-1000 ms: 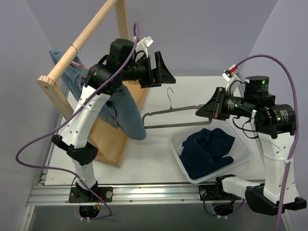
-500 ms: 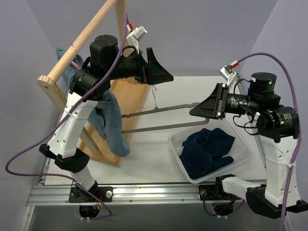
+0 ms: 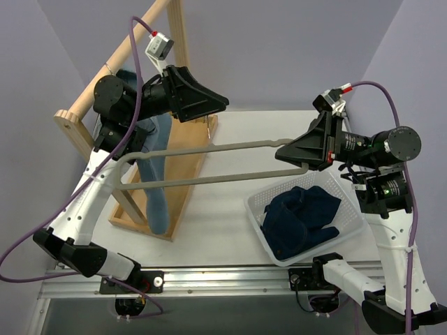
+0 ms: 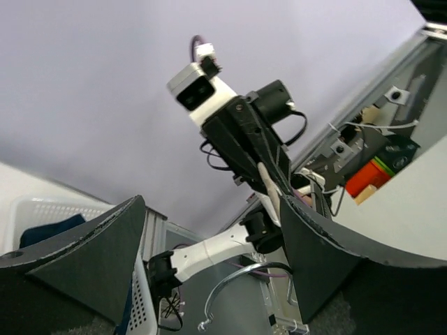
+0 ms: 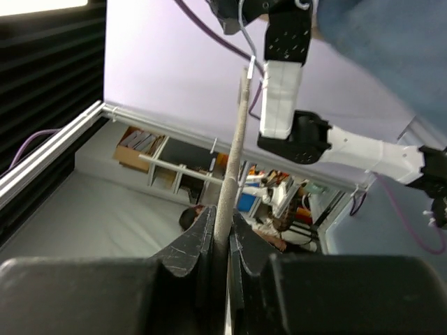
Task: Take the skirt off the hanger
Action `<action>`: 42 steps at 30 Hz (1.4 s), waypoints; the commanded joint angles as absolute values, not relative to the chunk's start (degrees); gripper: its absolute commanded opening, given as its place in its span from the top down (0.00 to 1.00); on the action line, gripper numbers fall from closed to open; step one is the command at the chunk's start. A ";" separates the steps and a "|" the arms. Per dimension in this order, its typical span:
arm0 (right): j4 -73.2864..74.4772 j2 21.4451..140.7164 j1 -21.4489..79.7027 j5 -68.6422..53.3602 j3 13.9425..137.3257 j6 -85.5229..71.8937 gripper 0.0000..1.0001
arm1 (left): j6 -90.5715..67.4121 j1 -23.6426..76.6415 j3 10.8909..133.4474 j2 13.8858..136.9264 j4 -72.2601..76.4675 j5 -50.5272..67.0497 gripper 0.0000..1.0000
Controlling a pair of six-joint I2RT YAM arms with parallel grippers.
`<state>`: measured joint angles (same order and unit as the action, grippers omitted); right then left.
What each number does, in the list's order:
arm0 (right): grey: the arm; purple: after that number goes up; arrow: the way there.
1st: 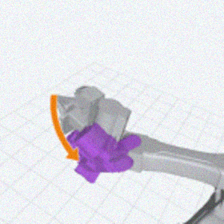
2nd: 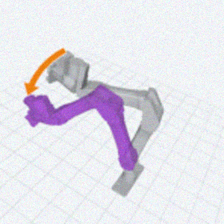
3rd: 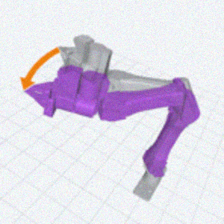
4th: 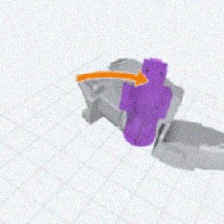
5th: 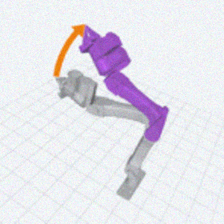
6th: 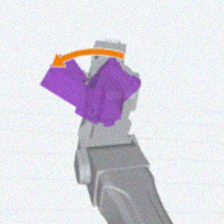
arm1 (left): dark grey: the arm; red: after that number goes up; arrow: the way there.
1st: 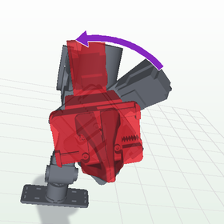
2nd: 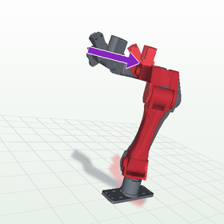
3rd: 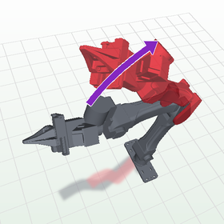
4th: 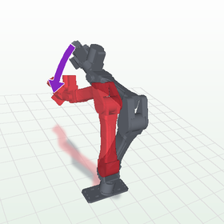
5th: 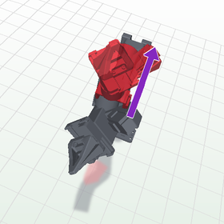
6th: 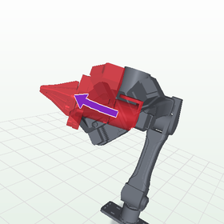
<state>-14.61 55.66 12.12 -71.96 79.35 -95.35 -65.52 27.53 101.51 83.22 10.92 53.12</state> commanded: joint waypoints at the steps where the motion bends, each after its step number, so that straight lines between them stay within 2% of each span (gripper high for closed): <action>1: -28.39 55.10 12.66 -75.50 81.73 -104.50 1.00 | -73.30 27.51 101.25 81.13 25.84 58.18 0.15; 15: -23.12 54.84 12.57 -75.32 82.26 -101.08 1.00 | -78.05 26.19 100.37 79.37 30.41 59.94 0.47; 19: -21.28 54.93 12.57 -75.06 82.79 -99.23 1.00 | -78.22 26.19 101.16 79.37 28.84 60.56 0.60; 21: -17.51 55.19 12.57 -75.06 83.49 -95.55 1.00 | -78.05 26.10 101.42 79.19 28.13 60.73 0.70; 22: -12.97 55.37 12.57 -74.97 83.93 -93.62 1.00 | -78.05 26.10 101.60 79.28 27.08 60.82 0.79; 23: -10.05 55.55 12.66 -74.80 85.33 -88.82 1.00 | -77.79 26.02 101.78 79.28 26.11 60.82 0.96; 27: 4.64 57.04 12.66 -74.10 88.24 -75.87 1.00 | -71.49 25.84 104.32 79.28 16.55 60.65 0.98; 29: 11.04 57.39 12.57 -72.87 88.50 -72.27 1.00 | -66.65 25.58 108.00 79.54 5.05 59.60 0.98; 30: 14.64 58.26 12.57 -72.08 89.38 -65.63 1.00 | -61.92 25.32 109.67 80.15 0.75 59.24 0.98; 31: 23.64 59.05 12.57 -70.42 90.52 -61.48 1.00 | -60.14 25.14 112.65 80.42 -7.30 58.80 0.98; 34: 39.48 62.57 12.57 -66.03 95.88 -46.53 1.00 | -58.88 24.35 113.73 80.77 -10.02 58.36 0.98; 37: 44.55 64.25 12.66 -63.81 98.44 -40.45 1.00 | -58.10 24.08 114.17 81.21 -12.64 58.36 0.98; 42: 41.59 62.50 12.57 -62.05 94.58 -41.48 1.00 | -56.60 23.99 114.35 81.12 -15.12 57.83 0.98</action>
